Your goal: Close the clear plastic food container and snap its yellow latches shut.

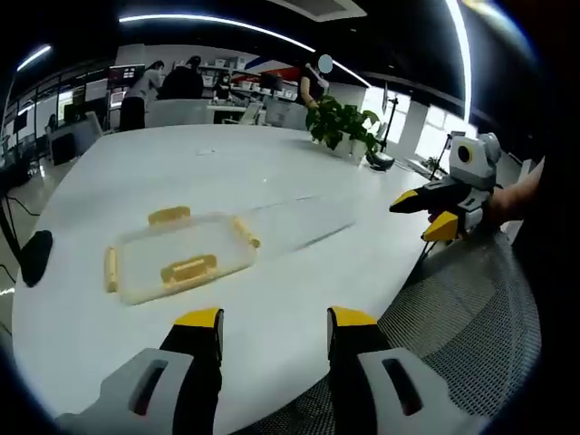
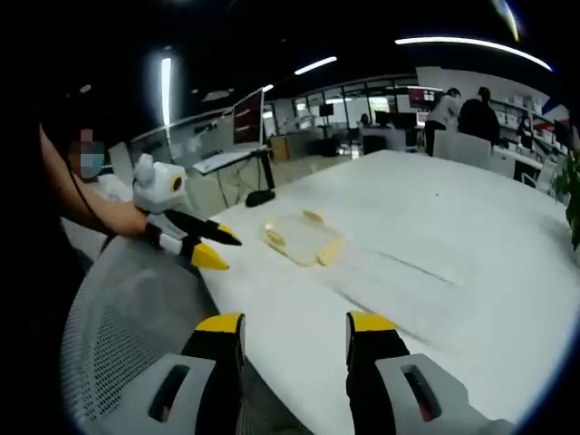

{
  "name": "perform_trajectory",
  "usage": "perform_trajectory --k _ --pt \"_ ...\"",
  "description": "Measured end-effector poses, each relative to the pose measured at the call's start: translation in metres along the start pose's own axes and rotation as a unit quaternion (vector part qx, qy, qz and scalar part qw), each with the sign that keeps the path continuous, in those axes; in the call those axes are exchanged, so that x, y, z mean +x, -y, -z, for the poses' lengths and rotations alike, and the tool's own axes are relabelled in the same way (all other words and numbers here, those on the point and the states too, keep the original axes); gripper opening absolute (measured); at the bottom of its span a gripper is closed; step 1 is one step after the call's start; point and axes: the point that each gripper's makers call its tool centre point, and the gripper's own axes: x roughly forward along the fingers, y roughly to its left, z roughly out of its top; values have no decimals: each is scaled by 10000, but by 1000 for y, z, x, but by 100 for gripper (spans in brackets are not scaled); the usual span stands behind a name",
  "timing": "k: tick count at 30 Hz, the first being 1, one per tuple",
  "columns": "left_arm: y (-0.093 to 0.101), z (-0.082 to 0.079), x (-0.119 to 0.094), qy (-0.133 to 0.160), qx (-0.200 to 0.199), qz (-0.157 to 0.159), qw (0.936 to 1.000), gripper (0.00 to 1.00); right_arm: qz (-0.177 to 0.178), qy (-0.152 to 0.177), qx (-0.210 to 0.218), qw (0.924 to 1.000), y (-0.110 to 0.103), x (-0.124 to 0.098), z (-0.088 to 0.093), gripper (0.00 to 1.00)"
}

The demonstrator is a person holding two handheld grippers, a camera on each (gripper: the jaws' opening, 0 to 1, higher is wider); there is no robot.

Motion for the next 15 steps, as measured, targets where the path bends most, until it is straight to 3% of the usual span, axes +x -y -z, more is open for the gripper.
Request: perform_trajectory --k 15 --pt "-6 -5 -1 89 6 -164 9998 45 -45 120 37 9999 2 -2 -4 44"
